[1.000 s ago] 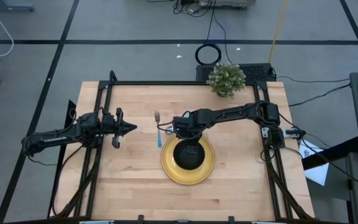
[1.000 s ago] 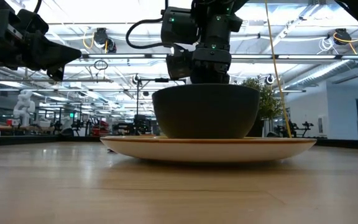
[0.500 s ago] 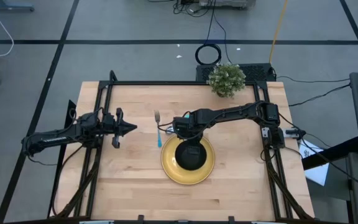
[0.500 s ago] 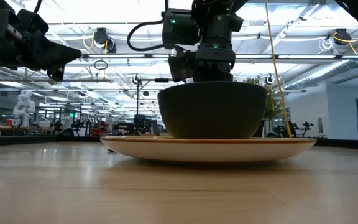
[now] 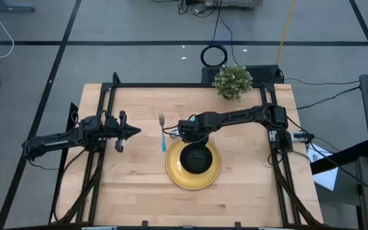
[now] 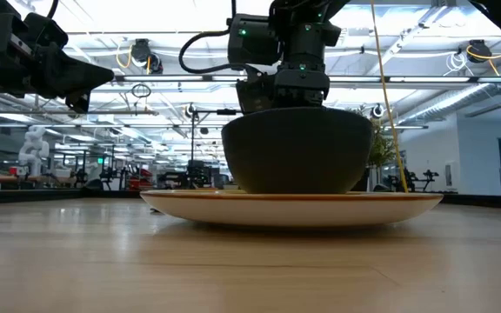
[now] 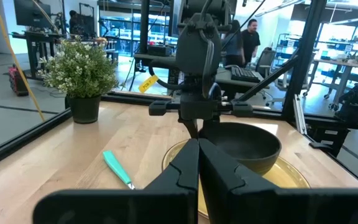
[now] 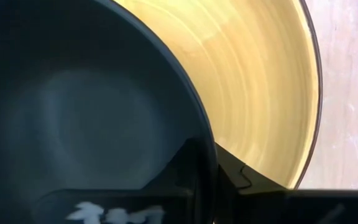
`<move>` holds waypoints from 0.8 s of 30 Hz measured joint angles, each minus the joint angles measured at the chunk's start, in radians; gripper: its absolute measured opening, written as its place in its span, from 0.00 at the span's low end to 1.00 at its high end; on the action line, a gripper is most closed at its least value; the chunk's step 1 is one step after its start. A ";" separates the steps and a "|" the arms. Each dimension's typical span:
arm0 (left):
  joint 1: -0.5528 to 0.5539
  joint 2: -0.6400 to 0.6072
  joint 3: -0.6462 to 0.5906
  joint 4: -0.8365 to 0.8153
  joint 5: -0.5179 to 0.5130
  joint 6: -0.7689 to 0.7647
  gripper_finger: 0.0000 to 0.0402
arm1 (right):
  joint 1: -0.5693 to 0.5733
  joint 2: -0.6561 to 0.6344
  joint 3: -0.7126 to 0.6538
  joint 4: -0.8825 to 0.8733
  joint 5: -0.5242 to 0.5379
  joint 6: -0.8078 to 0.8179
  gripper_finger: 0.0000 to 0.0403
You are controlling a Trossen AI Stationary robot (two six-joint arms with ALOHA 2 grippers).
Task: Set table place
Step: Put the black bowl on top of the yellow plate
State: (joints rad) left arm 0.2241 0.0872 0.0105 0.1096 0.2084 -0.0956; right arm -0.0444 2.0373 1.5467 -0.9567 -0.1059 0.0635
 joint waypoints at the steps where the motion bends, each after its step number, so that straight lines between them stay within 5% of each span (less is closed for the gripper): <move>1: 0.000 0.000 0.000 0.000 0.000 0.000 0.04 | 0.000 0.000 0.000 0.001 0.000 0.000 0.03; 24: 0.000 0.000 0.000 0.000 0.000 -0.015 0.04 | 0.002 0.000 0.000 0.011 0.000 0.003 0.05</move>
State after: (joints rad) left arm 0.2241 0.0868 0.0105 0.1097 0.2081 -0.1104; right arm -0.0425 2.0373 1.5467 -0.9456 -0.1061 0.0666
